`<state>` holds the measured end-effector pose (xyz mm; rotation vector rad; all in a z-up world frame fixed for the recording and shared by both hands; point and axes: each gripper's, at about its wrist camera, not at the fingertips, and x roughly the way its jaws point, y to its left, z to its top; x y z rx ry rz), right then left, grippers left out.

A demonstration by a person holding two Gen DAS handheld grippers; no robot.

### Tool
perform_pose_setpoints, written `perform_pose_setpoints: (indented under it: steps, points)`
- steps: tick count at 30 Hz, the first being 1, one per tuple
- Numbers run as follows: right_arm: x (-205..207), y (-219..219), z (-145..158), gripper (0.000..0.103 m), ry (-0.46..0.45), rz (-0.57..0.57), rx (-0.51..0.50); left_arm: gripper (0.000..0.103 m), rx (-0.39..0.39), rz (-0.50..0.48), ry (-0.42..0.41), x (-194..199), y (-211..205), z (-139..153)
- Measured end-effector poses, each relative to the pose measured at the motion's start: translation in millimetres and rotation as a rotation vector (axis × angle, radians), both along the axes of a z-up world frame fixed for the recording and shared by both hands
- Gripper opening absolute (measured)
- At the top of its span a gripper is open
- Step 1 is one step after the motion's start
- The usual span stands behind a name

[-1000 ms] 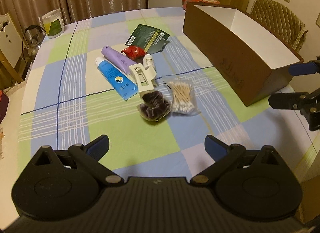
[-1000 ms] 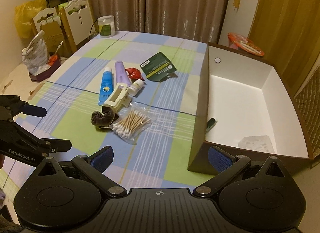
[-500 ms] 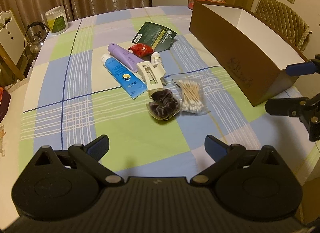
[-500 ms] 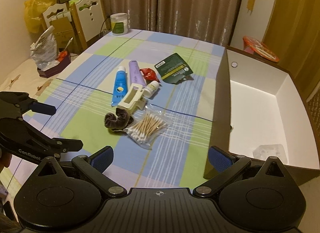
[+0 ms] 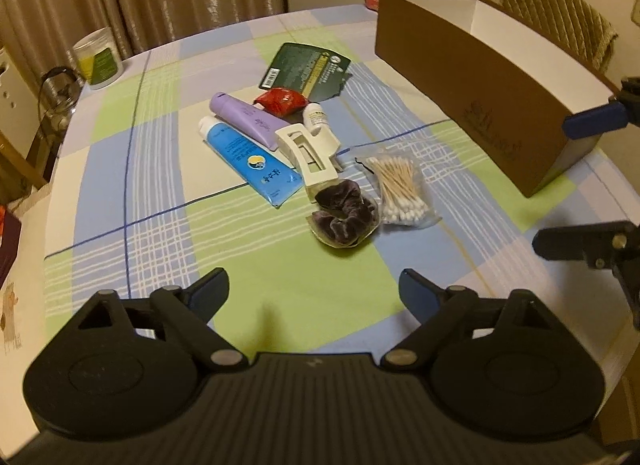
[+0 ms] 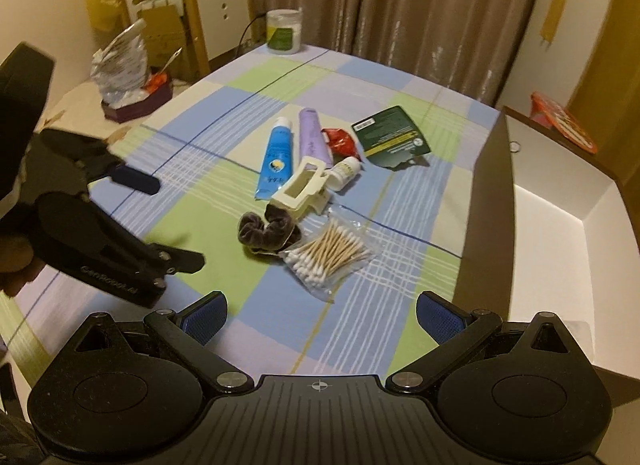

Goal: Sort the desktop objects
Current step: 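Grasp the brown scrunchie with the left tool while the right tool grasps the cotton swab bag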

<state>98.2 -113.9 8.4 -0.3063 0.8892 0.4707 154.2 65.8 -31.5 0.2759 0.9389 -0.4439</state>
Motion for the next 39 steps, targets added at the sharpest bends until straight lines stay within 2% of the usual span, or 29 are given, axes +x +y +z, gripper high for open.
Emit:
perform_pose_setpoints:
  steps: [9, 12, 16, 20, 23, 24, 26, 31, 34, 39]
  points:
    - [18, 12, -22, 0.103, 0.020, 0.047, -0.036, 0.084, 0.060, -0.178, -0.035, 19, -15, -23]
    - [29, 13, -30, 0.103, 0.029, 0.041, -0.044, 0.074, 0.059, -0.230, -0.048, 26, -18, -29]
    - [41, 13, -38, 0.103, 0.037, 0.038, -0.064, 0.072, 0.061, -0.296, -0.061, 34, -22, -35]
    - [49, 14, -43, 0.103, 0.044, 0.051, -0.082, 0.065, 0.069, -0.378, -0.072, 41, -27, -42]
    - [56, 15, -47, 0.103, 0.053, 0.053, -0.089, 0.058, 0.083, -0.429, -0.075, 46, -32, -47]
    - [58, 15, -49, 0.103, 0.056, 0.052, -0.090, 0.052, 0.089, -0.441, -0.074, 47, -33, -49]
    - [62, 15, -51, 0.103, 0.062, 0.053, -0.091, 0.045, 0.095, -0.459, -0.068, 50, -36, -53]
    - [71, 16, -56, 0.103, 0.074, 0.056, -0.096, 0.021, 0.071, -0.466, -0.031, 58, -36, -56]
    - [74, 18, -59, 0.103, 0.081, 0.064, -0.094, 0.016, 0.047, -0.445, -0.010, 60, -30, -52]
    - [82, 23, -65, 0.102, 0.107, 0.038, -0.049, 0.015, 0.039, -0.398, -0.009, 57, -15, -41]
